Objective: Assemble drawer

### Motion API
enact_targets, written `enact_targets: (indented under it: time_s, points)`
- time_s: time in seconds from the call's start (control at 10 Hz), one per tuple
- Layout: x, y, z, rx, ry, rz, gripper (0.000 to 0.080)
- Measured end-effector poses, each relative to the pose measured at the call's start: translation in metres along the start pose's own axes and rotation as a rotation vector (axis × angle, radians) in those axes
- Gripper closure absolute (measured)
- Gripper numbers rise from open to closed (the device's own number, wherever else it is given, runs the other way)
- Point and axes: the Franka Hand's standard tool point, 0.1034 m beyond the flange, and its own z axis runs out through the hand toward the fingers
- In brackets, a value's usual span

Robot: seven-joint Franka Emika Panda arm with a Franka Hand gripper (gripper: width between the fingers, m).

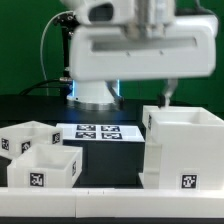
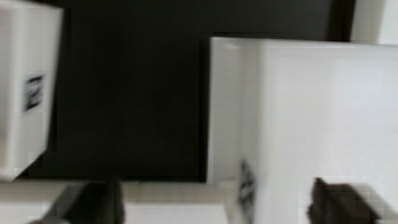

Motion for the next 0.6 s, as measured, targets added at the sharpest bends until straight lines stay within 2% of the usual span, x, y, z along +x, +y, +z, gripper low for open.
enact_targets:
  time_s: [0.1, 0.2, 0.3, 0.5, 0.6]
  points:
    - [-0.002, 0.014, -0.005, -0.001, 0.008, -0.122, 0.0191]
    - [-0.005, 0.031, -0.005, -0.001, 0.009, -0.253, 0.0155]
    - [-0.006, 0.037, -0.006, -0.004, 0.011, -0.317, 0.0155]
    - [-0.006, 0.038, -0.005, -0.007, 0.009, -0.462, 0.0151]
    - [-0.008, 0.045, -0.001, -0.014, 0.020, -0.615, 0.0151]
